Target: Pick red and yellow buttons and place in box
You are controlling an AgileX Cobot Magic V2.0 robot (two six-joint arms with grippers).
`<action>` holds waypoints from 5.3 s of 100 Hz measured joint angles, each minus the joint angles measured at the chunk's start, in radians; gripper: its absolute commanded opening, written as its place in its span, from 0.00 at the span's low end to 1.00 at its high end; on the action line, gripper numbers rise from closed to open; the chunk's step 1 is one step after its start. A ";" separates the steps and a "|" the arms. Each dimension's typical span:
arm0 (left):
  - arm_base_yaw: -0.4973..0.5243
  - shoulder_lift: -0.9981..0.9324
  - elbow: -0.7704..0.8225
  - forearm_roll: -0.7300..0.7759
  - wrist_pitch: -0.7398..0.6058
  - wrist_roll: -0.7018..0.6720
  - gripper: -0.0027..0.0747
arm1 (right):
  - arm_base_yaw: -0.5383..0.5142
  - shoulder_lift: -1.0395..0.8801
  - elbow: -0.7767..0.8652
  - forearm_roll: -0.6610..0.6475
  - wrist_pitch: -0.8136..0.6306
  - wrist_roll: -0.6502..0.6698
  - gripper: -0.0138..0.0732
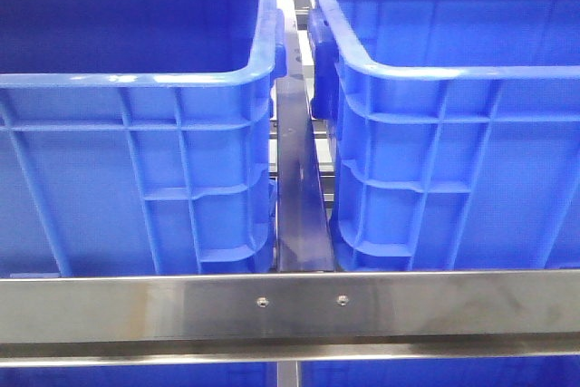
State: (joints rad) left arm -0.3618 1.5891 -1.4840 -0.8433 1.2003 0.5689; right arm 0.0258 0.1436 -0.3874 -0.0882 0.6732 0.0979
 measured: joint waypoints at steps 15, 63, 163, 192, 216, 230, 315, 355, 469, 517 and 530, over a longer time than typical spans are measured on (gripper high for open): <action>0.000 0.000 0.000 0.000 0.000 0.000 0.25 | 0.000 0.142 -0.101 0.004 0.093 0.000 0.63; 0.000 0.000 0.000 0.000 0.000 0.000 0.25 | 0.000 0.439 -0.291 0.177 0.214 -0.004 0.90; 0.000 0.000 0.000 0.000 0.000 0.000 0.25 | 0.000 1.057 -0.446 1.694 0.192 -0.790 0.90; 0.000 0.000 0.000 0.000 0.000 0.000 0.25 | 0.098 1.136 -0.527 1.737 0.177 -0.840 0.90; 0.000 0.000 0.000 0.000 0.000 0.000 0.25 | 0.196 1.244 -0.636 1.744 0.119 -0.842 0.90; 0.000 0.000 0.000 0.000 0.000 0.000 0.25 | 0.238 1.328 -0.684 1.744 0.107 -0.842 0.90; 0.000 0.000 0.000 0.000 0.004 0.000 0.35 | 0.306 1.413 -0.745 1.746 0.131 -0.842 0.45; 0.000 0.000 0.000 0.014 0.014 0.001 0.74 | 0.306 1.413 -0.745 1.744 0.139 -0.844 0.45; 0.000 0.000 0.000 0.014 0.024 0.001 0.74 | 0.081 1.510 -0.763 1.846 -0.377 -1.793 0.45; 0.000 0.000 0.000 0.014 0.024 0.001 0.74 | 0.077 1.711 -0.861 1.892 -0.433 -2.089 0.45; 0.000 0.000 0.000 0.014 0.024 0.001 0.74 | 0.064 1.741 -0.867 1.894 -0.439 -2.090 0.45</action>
State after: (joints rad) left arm -0.3618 1.5891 -1.4840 -0.8294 1.2244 0.5703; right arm 0.0894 1.8849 -1.2544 1.8059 0.2338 -1.9926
